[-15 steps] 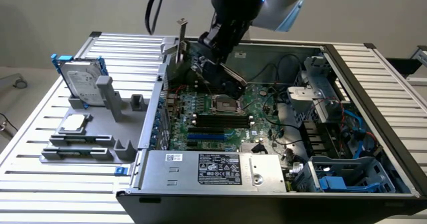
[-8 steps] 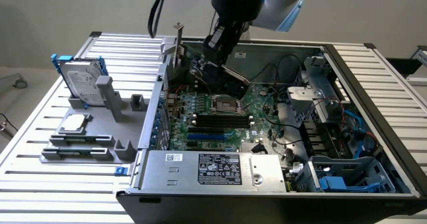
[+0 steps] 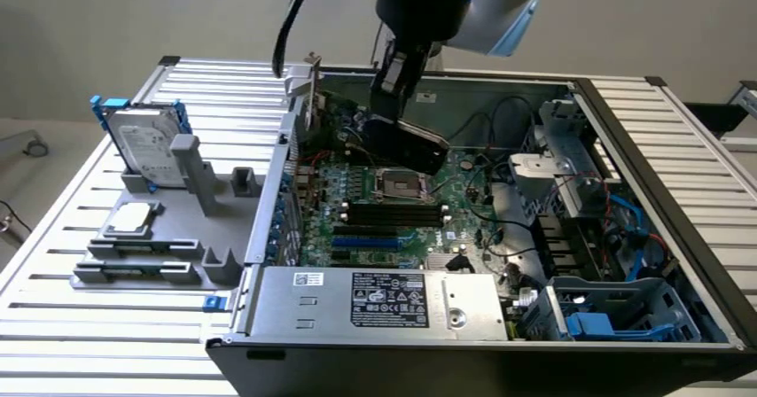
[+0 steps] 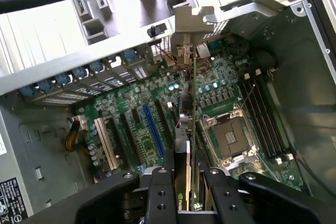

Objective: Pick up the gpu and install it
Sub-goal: 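Insert the gpu into the slot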

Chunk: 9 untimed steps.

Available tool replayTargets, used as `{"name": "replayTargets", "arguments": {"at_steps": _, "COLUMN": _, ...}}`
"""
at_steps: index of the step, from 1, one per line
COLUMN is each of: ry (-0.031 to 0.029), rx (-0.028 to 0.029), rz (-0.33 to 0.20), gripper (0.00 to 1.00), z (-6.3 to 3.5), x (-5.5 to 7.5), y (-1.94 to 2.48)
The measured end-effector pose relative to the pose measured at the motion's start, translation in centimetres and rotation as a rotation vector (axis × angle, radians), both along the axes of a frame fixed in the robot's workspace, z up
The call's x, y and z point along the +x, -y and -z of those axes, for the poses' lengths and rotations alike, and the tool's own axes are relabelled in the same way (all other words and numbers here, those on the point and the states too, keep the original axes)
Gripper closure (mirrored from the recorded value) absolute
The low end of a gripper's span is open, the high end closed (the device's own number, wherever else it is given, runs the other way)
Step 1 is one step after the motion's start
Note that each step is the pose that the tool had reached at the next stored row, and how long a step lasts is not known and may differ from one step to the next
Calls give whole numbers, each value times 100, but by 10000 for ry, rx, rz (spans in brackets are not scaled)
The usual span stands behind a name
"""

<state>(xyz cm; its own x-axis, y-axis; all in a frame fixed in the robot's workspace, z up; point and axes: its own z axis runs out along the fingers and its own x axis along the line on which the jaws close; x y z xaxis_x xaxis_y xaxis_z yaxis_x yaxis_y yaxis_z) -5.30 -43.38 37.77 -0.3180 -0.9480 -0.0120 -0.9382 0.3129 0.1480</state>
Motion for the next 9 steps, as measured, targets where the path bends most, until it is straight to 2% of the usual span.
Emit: {"name": "replayTargets", "arguments": {"at_steps": 9, "ry": 240, "rx": 0, "rz": -1642, "gripper": 74, "z": 38, "x": 0, "y": 0}}
